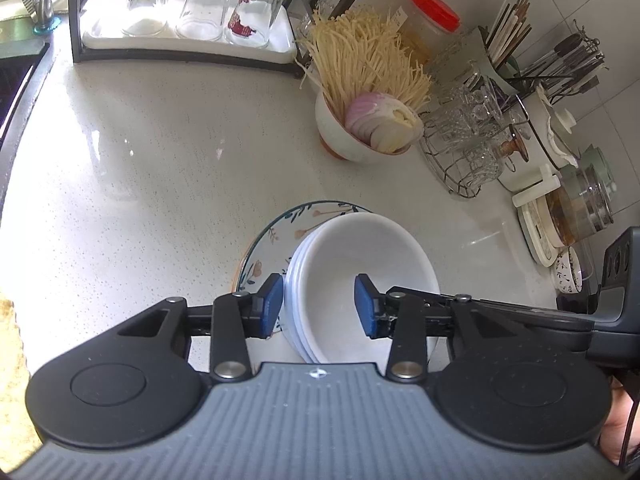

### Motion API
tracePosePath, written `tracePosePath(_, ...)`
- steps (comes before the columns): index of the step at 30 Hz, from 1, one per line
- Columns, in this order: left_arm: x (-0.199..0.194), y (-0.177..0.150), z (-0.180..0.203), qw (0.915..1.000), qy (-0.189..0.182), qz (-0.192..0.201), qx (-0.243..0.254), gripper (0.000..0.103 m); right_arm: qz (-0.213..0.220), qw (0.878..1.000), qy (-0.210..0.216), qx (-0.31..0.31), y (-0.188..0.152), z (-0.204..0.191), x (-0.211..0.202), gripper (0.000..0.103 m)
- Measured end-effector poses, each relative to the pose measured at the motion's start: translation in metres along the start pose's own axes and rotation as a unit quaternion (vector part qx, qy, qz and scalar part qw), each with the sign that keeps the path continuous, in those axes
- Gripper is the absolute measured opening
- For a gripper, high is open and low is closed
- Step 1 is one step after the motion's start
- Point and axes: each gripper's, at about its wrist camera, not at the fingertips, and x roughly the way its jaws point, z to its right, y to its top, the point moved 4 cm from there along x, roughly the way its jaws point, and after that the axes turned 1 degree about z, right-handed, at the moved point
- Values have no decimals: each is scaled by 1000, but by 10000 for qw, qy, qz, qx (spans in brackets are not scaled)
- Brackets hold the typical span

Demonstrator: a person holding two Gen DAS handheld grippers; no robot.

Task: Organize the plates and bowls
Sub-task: 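Lower the bowl stack onto the floral plates and open both grippers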

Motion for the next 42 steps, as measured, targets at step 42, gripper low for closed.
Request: tracePosePath(42,-141,-27,97,9785,537,1652,1108,60,2360,9711,10,-357,-19,-2,-160,38)
